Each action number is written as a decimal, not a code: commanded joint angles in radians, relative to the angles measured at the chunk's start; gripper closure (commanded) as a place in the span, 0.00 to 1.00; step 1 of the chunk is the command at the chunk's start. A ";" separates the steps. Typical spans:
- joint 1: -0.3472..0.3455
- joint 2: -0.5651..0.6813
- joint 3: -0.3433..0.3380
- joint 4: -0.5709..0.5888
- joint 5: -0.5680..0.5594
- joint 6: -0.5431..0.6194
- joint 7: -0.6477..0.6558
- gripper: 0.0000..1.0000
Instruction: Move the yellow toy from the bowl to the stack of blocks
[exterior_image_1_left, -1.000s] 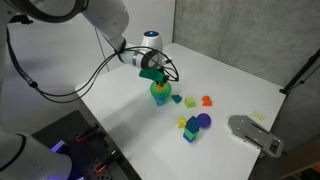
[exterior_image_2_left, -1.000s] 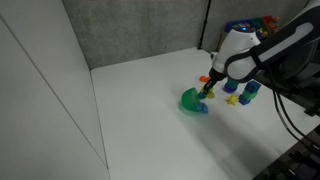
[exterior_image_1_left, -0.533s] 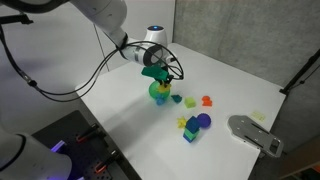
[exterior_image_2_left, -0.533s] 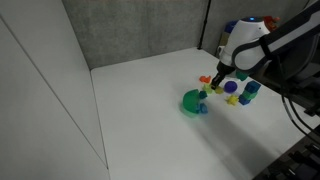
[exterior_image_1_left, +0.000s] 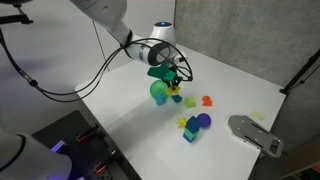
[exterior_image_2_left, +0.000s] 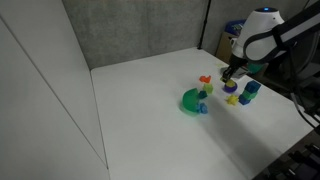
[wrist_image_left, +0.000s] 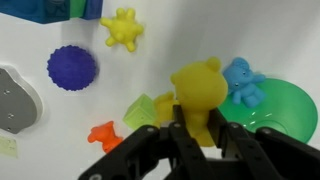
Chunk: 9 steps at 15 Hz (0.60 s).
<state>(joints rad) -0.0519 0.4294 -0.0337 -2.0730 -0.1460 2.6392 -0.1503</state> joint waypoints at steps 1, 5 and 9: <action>-0.011 -0.075 -0.057 -0.049 -0.040 -0.014 0.008 0.91; -0.028 -0.095 -0.132 -0.065 -0.088 0.027 0.028 0.91; -0.057 -0.058 -0.189 -0.054 -0.115 0.106 0.048 0.91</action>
<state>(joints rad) -0.0895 0.3637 -0.1965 -2.1198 -0.2255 2.6937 -0.1410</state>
